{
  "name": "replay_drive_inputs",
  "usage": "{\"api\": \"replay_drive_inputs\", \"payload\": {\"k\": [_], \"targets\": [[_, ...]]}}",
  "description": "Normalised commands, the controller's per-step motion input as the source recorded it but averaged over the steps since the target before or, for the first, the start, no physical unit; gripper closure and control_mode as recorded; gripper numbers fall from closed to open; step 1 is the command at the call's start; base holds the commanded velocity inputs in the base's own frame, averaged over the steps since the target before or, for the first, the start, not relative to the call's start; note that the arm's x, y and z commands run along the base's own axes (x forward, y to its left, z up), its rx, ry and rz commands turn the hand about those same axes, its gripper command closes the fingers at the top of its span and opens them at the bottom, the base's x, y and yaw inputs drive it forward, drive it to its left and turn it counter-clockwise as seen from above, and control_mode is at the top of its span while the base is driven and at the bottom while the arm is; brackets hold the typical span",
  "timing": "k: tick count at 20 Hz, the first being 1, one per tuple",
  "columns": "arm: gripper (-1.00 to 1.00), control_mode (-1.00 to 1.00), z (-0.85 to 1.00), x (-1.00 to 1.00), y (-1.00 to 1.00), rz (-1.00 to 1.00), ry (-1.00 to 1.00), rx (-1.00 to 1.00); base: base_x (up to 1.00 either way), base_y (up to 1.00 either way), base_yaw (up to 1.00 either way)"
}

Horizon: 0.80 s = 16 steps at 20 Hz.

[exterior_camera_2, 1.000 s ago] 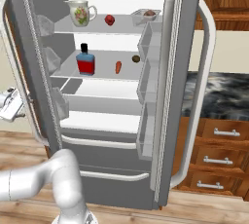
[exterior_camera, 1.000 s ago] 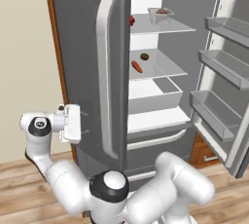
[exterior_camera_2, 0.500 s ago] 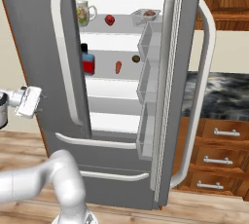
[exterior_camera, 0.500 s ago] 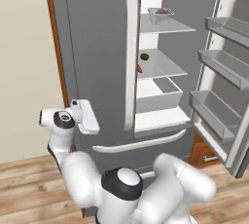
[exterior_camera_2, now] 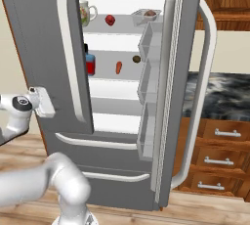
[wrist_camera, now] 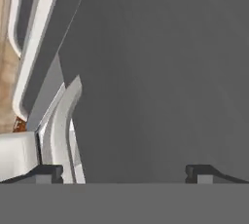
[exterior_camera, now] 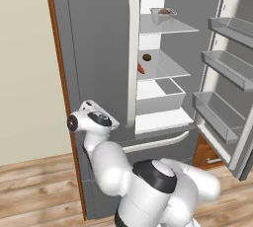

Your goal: Place the tupperware on the top shelf of the fridge. Make space for the tupperware among the existing items by rearranging them on the shelves if needed. Close the fridge door when finished.

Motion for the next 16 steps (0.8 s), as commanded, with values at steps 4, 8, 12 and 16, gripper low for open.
{"api": "replay_drive_inputs", "payload": {"k": [4,8,12,16], "targets": [[-1.00,-1.00,0.43,-0.44,0.02,0.29,-0.26,0.05,0.00,0.00,0.00],[-1.00,-1.00,0.97,-0.85,0.02,0.12,-0.16,0.12,0.00,0.00,0.00],[-1.00,-1.00,1.00,-0.55,-0.02,0.04,0.01,0.25,0.00,0.00,0.00],[-1.00,-1.00,1.00,-0.37,-0.44,-0.01,0.18,0.34,0.00,0.00,0.00]]}}
